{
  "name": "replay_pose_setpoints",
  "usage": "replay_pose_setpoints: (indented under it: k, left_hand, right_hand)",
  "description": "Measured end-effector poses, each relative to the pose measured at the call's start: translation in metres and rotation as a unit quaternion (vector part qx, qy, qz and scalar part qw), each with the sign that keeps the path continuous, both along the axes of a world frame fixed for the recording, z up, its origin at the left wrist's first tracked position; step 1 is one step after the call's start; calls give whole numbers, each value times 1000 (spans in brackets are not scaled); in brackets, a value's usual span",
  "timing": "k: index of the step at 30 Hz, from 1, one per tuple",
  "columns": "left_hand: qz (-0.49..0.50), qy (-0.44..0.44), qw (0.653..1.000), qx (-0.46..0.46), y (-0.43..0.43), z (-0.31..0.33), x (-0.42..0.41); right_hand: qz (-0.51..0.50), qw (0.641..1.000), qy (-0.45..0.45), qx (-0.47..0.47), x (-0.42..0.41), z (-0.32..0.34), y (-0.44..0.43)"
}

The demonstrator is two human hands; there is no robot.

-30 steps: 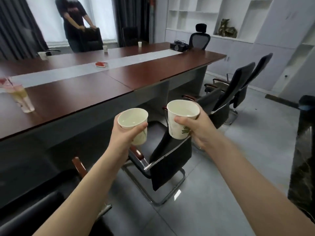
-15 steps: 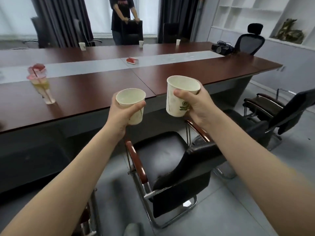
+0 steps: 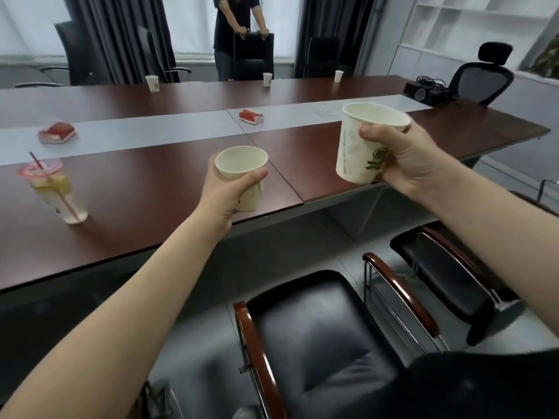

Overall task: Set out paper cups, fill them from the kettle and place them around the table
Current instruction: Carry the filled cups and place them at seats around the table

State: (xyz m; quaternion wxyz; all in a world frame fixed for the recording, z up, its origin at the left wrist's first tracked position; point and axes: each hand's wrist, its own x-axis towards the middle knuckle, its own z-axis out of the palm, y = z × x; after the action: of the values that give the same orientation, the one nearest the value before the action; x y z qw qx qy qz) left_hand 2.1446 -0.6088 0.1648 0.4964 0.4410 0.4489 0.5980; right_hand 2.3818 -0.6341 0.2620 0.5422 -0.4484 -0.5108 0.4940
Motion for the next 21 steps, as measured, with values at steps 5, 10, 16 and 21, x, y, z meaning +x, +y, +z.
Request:
replay_pose_setpoints:
  k: [5, 10, 16, 21]
  left_hand:
    - [-18, 14, 1000, -11, 105, -4, -22]
    - [-5, 36, 999, -9, 188, -31, -33]
    - [18, 45, 999, 2, 267, -92, -33]
    - [23, 47, 999, -6, 312, -151, -31]
  right_hand:
    - [0, 1000, 15, -3, -16, -11, 103]
    - [-10, 999, 45, -18, -40, -54, 185]
    - [7, 997, 56, -46, -67, -123, 268]
    - [12, 997, 52, -59, -79, -186, 315]
